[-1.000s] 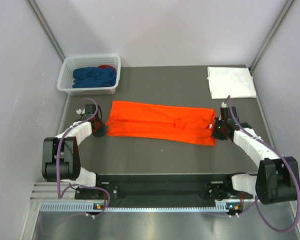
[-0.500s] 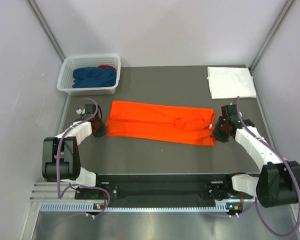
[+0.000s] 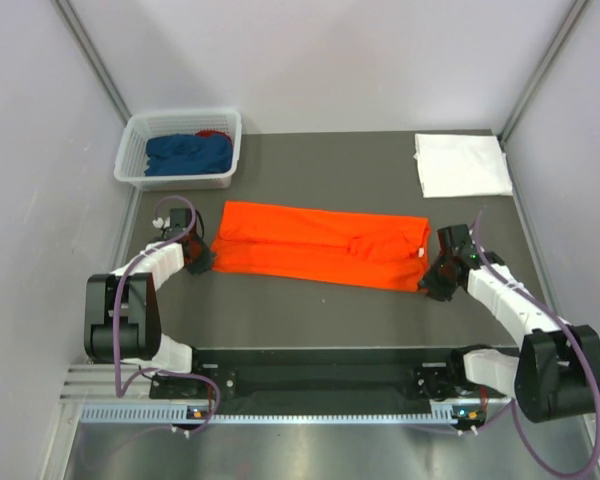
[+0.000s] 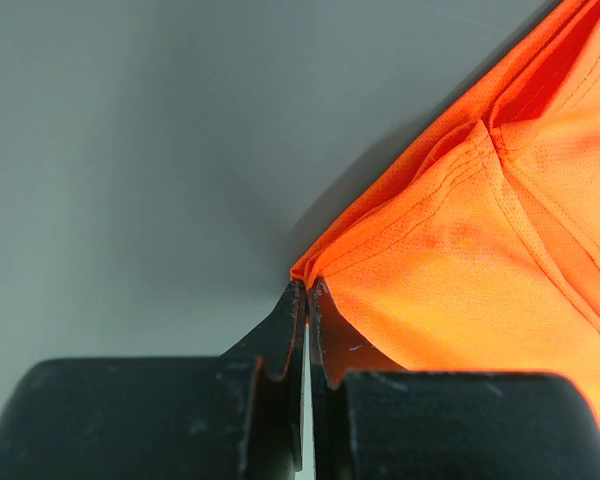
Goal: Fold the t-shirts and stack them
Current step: Fold the tshirt
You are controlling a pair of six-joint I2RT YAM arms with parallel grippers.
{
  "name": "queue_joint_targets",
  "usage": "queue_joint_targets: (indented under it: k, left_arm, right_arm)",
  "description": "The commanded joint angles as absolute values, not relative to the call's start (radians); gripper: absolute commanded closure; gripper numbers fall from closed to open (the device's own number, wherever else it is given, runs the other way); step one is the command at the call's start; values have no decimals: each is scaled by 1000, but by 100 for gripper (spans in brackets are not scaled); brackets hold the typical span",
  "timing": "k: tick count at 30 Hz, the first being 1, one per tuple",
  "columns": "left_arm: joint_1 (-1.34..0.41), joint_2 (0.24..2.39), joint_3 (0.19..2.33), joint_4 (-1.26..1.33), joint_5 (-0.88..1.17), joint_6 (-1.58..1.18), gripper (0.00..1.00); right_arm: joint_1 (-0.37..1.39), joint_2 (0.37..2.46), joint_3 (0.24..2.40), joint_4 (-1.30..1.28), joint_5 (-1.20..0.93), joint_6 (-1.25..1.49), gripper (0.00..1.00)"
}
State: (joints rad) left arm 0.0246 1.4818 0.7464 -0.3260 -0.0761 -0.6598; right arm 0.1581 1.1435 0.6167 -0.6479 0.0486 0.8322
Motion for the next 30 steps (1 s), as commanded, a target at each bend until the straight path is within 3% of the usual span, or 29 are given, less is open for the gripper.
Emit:
queue_joint_targets:
  k: [1, 9, 18, 22, 25, 30]
  left_arm:
    - [29, 1488, 764, -324, -87, -650, 100]
    - [29, 1502, 761, -318, -87, -652, 100]
    - [29, 1496, 755, -330, -83, -655, 100]
    - [28, 1468, 762, -377, -60, -667, 81]
    - [29, 1416, 787, -416, -83, -669, 66]
    - [29, 1384, 931, -492, -109, -618, 59]
  right_arm:
    - [172, 1173, 612, -609, 139, 856, 70]
    - [172, 1241, 577, -558, 235, 839, 71]
    - [172, 1218, 558, -572, 275, 833, 94]
    - [172, 1189, 569, -623, 249, 827, 96]
    - [178, 1122, 597, -661, 197, 789, 82]
    - [183, 1039, 699, -632, 24, 629, 67]
